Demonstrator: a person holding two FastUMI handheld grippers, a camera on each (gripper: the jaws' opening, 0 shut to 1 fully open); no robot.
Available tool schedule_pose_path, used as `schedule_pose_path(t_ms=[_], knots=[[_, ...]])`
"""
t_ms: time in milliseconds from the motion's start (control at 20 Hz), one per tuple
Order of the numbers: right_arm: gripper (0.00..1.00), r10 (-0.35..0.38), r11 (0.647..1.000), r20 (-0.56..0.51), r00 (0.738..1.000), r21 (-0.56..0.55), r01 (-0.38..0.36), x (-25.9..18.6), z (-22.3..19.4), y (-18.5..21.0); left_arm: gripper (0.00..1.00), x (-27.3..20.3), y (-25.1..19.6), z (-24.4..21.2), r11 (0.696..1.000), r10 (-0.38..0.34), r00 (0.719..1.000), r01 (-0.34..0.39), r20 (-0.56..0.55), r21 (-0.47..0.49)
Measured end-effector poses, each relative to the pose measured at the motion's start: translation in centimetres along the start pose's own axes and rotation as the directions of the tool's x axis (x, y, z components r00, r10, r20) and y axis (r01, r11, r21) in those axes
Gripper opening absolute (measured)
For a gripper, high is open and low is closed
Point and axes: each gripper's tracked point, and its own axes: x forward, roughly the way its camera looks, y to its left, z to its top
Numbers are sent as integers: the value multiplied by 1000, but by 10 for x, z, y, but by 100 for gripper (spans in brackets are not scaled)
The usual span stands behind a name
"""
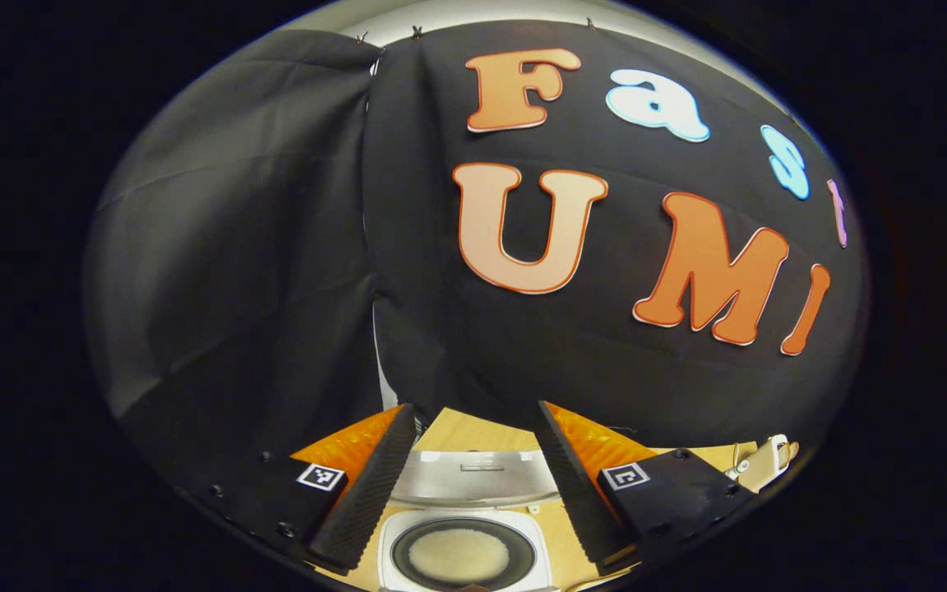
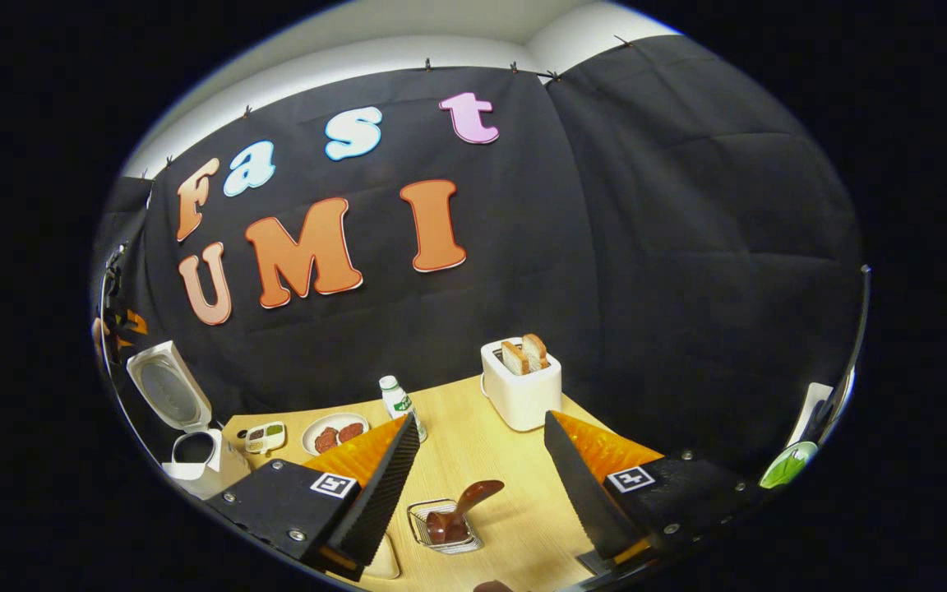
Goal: Close the left gripper, press the button to open the rice cooker; take a wooden spoon from the chopstick holder with the right hand, scoop a spoonful of rice and pour it into the rice cooker, then put the wooden spoon back into the chopstick holder.
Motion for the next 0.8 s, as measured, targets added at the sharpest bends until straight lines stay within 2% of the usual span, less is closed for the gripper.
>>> schedule_pose_path(t_ms=[200,250,350,400,450,550,600,750,800], knots=[[95,-2,998,44,999,-55,5,-12,19,1,98,25,9,-27,998,62,990,-60,-126,15],[95,-2,999,43,999,-53,4,-13,20,0,99,27,12,-26,996,81,988,-77,-128,36],[95,12,999,35,999,-40,-11,-13,19,3,99,25,9,-31,995,74,984,-62,-162,75],[95,27,999,33,999,-35,-25,-12,18,6,99,22,4,-37,995,49,977,-31,-205,92],[95,38,999,33,999,-34,-37,-11,18,8,99,19,0,-49,995,18,965,8,-262,98],[95,64,997,19,998,-45,-63,-7,13,14,99,3,-12,-88,996,-49,915,72,-399,44],[95,79,996,18,997,-47,-78,-4,13,17,99,-10,-12,-109,998,-49,887,61,-458,12],[95,130,990,7,992,-47,-129,3,12,28,96,-27,-15,-147,998,-41,863,61,-503,24],[95,142,989,1,990,-49,-142,6,11,31,96,-35,-17,-157,997,-42,863,69,-503,34]])
